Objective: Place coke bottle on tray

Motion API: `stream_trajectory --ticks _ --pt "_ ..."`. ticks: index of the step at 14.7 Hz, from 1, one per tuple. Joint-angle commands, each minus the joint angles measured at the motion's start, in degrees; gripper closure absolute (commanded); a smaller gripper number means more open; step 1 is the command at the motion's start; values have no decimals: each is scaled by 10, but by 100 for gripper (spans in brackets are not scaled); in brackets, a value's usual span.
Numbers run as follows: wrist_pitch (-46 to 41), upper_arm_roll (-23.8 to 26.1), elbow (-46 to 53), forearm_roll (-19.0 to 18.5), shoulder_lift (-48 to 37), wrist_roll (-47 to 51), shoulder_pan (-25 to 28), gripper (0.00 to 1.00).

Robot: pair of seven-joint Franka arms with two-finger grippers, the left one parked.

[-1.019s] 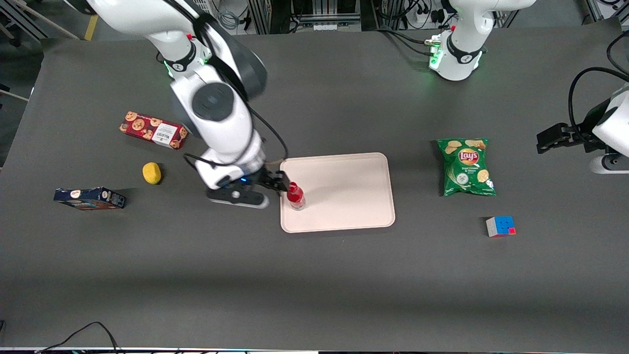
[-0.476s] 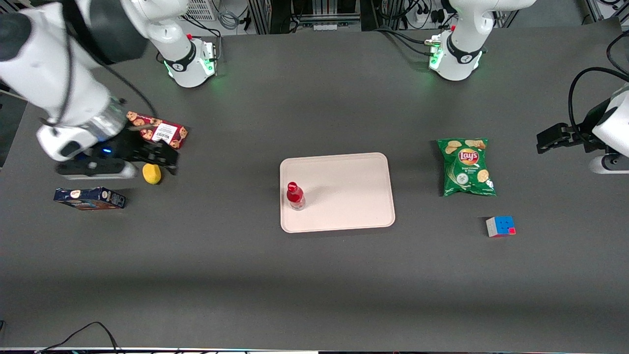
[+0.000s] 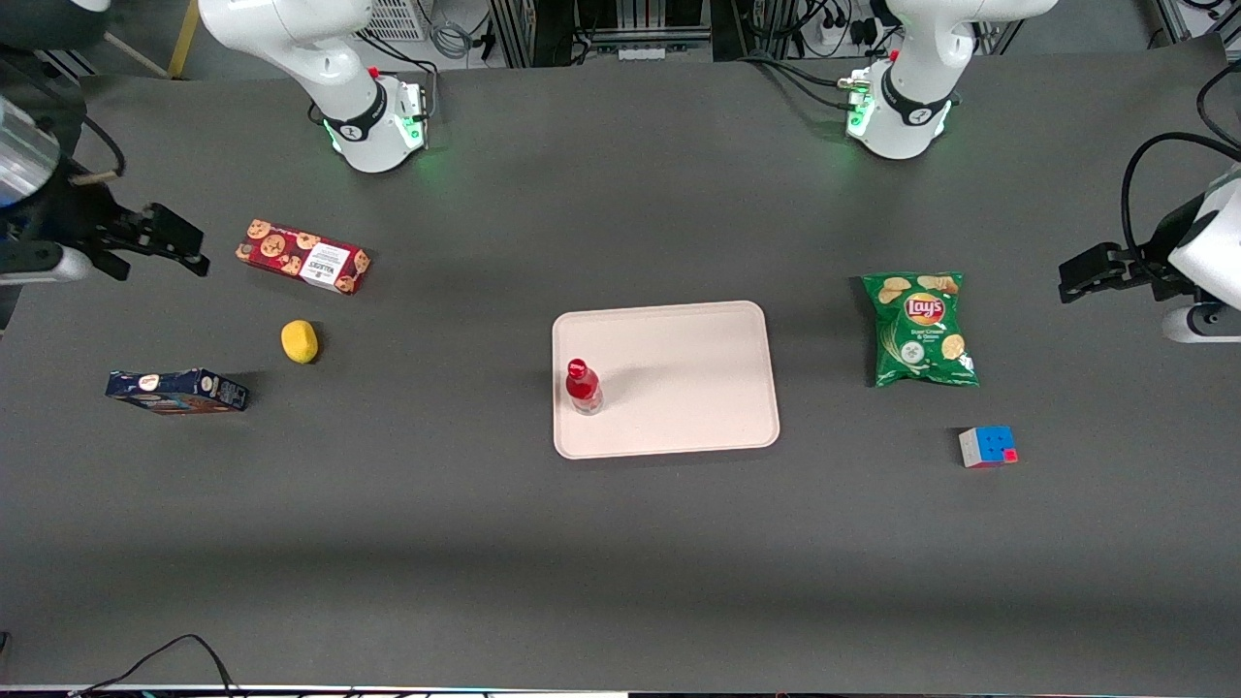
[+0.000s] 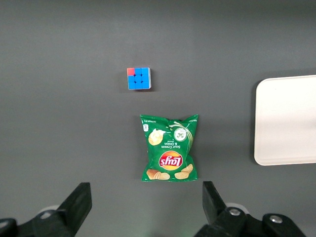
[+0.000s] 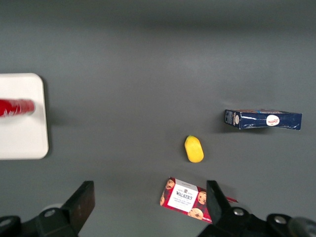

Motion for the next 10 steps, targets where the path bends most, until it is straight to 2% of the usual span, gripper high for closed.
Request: stream_trajectory --ticks 1,10 --pt "1 -28 -42 28 -44 -70 -3 0" --pt "5 -34 1 22 -13 -24 -7 0"
